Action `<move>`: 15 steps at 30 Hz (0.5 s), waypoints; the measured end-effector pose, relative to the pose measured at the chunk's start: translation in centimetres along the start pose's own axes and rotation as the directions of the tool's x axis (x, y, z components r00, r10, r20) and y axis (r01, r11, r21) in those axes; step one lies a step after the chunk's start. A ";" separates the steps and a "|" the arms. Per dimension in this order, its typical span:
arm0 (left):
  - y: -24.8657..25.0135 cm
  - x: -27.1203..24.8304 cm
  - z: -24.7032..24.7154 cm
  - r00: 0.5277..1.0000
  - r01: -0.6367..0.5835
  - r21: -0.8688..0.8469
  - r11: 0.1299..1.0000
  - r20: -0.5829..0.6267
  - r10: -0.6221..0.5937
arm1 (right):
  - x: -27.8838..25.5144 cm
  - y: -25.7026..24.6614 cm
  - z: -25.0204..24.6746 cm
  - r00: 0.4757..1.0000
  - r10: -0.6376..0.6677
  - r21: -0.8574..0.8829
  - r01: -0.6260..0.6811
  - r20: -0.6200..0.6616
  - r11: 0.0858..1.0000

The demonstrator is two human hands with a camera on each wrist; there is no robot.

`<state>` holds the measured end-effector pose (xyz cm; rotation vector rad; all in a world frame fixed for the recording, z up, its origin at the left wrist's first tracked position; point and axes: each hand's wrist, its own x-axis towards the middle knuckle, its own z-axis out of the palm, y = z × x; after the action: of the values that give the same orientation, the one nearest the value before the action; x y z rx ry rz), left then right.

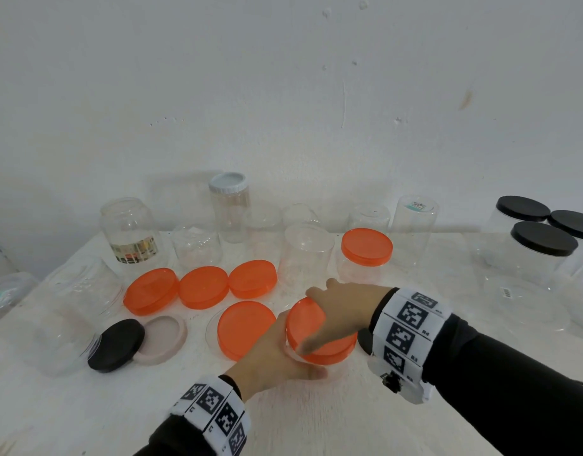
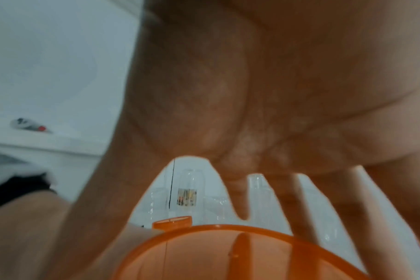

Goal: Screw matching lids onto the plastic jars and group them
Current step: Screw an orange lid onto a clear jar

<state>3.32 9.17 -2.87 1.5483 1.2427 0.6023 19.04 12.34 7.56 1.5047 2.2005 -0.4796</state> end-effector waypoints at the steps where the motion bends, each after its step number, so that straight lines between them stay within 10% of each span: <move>1: 0.0 0.0 0.0 1.000 0.004 0.004 1.000 0.001 -0.004 | -0.2 0.1 -0.2 0.999 -0.013 -0.006 0.013 0.034 1.000; 6: 0.2 0.0 0.0 1.000 0.001 0.015 1.000 0.003 -0.001 | -0.4 -0.2 -0.7 0.987 -0.150 -0.028 0.152 0.058 0.988; 15: -0.4 0.2 0.0 1.000 -0.020 -0.035 0.999 0.010 0.020 | 0.0 -0.1 0.1 0.999 -0.031 -0.021 0.030 -0.022 0.999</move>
<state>3.24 9.34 -3.30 1.5350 1.2042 0.6243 18.95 12.26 7.44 1.4746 2.2413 -0.4501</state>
